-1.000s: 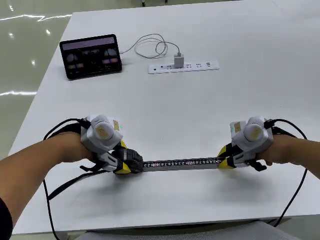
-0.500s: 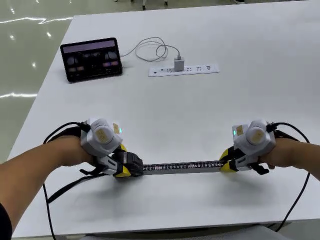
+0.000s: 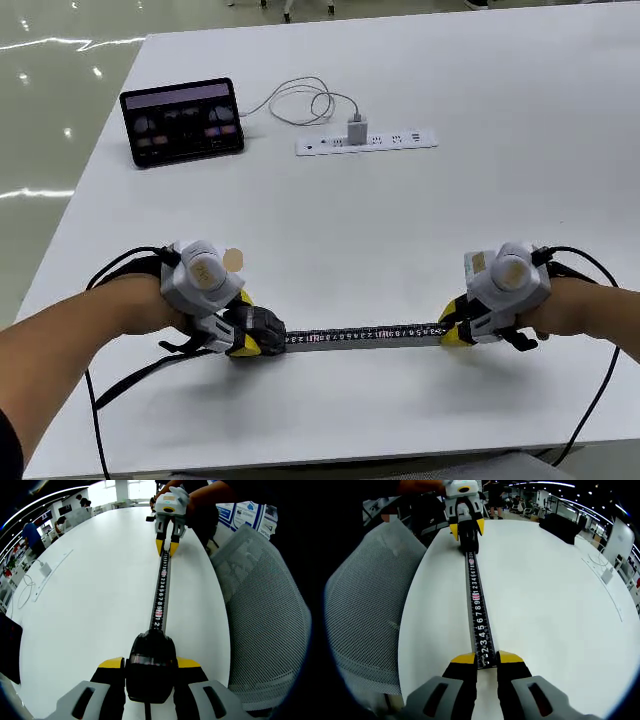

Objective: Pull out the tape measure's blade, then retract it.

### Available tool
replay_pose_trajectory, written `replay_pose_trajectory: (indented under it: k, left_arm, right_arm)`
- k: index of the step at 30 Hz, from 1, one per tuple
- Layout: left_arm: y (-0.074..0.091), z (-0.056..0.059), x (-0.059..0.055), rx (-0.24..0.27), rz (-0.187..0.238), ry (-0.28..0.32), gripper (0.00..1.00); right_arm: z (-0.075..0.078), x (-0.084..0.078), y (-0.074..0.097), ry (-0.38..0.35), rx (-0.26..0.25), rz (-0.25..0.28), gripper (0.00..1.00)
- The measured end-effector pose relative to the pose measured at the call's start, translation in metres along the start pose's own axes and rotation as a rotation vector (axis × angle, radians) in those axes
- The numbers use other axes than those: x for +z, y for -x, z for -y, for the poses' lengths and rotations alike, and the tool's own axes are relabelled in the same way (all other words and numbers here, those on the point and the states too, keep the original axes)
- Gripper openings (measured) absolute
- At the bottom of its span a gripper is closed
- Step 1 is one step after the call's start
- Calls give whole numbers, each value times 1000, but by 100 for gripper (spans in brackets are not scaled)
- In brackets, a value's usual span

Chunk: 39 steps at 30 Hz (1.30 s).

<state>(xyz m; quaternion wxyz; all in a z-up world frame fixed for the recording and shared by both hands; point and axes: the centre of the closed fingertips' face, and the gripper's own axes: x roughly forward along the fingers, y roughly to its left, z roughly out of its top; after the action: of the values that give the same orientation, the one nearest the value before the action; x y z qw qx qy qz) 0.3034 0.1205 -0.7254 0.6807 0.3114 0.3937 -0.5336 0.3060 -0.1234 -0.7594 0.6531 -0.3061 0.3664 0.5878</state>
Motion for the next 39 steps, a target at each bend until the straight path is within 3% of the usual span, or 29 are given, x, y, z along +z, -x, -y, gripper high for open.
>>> replay_pose_trajectory:
  k: [14, 20, 34, 37, 39]
  left_arm:
    - [-1, 0, 1, 7, -7, 0, 33]
    - [-1, -2, 3, 14, 19, 24, 34]
    - [3, 0, 4, 20, -8, -35, 35]
    - [5, -2, 4, 23, -9, -38, 39]
    - [7, -3, 3, 28, -17, -18, 47]
  right_arm:
    - [0, 1, 0, 4, 9, -21, 10]
    - [-3, 2, -2, 30, 7, -41, 12]
    - [-5, 4, -3, 111, 14, -103, 13]
    - [-4, 6, -3, 131, -1, -101, 19]
    - [-5, 7, -3, 128, 3, -101, 21]
